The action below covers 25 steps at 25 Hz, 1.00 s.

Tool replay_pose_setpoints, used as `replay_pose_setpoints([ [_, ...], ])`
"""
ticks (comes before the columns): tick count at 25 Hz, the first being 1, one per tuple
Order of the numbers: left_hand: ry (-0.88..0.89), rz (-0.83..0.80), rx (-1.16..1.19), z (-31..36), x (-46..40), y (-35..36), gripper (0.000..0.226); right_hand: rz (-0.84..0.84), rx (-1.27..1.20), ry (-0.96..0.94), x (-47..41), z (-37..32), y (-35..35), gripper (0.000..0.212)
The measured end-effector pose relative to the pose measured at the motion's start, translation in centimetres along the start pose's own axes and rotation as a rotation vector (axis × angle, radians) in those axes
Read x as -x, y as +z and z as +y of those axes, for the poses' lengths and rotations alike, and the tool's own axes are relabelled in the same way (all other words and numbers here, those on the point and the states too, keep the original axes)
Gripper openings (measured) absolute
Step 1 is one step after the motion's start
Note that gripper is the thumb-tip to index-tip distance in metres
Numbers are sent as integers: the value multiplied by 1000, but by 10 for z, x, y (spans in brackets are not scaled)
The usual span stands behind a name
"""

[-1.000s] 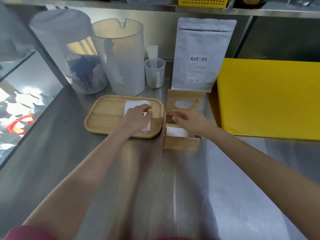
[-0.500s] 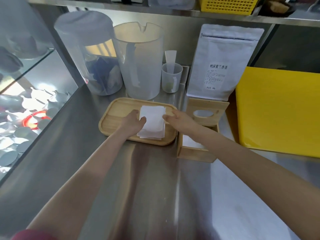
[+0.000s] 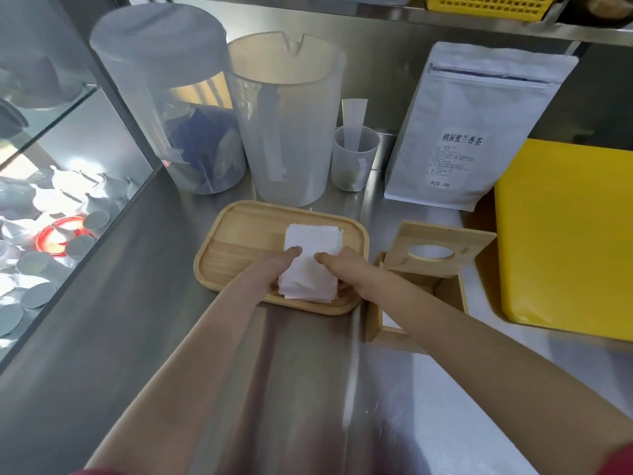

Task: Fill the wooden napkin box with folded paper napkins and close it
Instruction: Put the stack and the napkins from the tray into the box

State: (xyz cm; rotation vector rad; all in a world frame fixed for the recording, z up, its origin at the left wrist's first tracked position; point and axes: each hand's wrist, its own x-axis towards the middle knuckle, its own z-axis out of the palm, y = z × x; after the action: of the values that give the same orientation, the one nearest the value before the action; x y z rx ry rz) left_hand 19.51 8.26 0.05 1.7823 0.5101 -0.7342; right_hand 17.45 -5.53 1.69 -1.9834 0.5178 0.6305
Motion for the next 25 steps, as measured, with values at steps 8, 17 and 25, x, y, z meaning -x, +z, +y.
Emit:
replay_pose_setpoints([
  [8,-55,-27,104,-2,-13,5,70,57,-270,-1,-10,15,14,44],
  [17,2,-124,351,2,20,-2,33,-106,-682,-11,21,4,3,50],
  [25,195,-376,484,-20,82,0,31,-276,-751,-145,73,25,-14,35],
])
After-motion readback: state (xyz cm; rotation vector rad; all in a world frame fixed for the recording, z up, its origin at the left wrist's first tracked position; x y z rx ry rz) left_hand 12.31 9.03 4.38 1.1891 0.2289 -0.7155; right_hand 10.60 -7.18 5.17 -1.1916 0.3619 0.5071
